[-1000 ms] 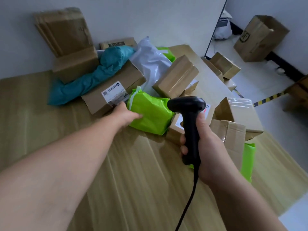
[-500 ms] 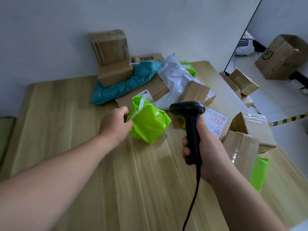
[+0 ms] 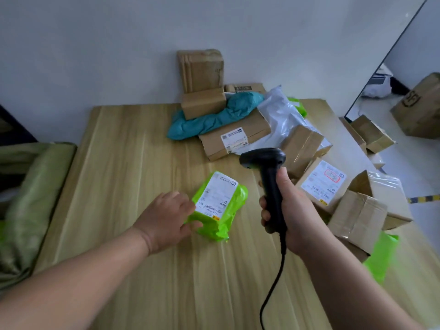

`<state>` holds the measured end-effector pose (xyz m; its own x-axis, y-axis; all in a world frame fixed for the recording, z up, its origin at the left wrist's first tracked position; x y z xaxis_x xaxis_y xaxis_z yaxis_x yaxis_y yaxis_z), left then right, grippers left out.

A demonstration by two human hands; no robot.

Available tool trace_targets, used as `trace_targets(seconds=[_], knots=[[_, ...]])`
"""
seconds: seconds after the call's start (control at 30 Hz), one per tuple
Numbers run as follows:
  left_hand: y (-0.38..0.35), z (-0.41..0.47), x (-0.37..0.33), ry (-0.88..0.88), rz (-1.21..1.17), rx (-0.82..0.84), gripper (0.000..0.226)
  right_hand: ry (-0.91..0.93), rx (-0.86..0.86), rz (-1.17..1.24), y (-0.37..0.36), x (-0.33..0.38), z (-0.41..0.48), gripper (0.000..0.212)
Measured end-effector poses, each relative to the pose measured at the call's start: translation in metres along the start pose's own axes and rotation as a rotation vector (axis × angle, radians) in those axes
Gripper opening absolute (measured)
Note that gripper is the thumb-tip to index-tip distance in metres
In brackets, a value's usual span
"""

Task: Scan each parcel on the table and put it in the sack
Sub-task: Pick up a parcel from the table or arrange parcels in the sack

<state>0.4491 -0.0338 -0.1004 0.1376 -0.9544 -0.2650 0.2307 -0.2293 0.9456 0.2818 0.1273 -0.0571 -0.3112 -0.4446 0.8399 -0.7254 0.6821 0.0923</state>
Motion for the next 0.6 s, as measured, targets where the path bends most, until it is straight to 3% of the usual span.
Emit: trace_targets(seconds=[0.13, 0.3, 0.43, 0.6], knots=[[-0.009, 0.007, 0.036, 0.627, -0.293, -0.057, 0.041, -0.058, -0.009, -0.024, -0.008, -0.019, 0.011, 0.055], [-0.062, 0.025, 0.046, 1.185, -0.914, 0.089, 0.067, -0.11, -0.079, -0.093, -0.024, -0.052, 0.035, 0.054], [-0.091, 0.029, 0.032, 1.355, -1.356, 0.094, 0.044, -0.127, -0.079, -0.066, -0.041, -0.069, 0.048, 0.052], [-0.086, 0.018, 0.019, 1.44, -1.532, 0.158, 0.022, -0.083, -0.001, -0.019, -0.052, -0.064, 0.046, 0.058]])
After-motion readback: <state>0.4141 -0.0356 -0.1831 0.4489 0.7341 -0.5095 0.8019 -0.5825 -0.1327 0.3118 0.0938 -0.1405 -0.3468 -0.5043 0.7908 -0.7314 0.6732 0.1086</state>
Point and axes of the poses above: each hand's wrist, its own z-axis towards the middle knuckle, its own y-axis out of the back of the hand, x = y × z, the point moved 4 cm from there along z, towards the middle knuckle, and after that the axes turned 13 degrees about -z, right-handed, at the moved point
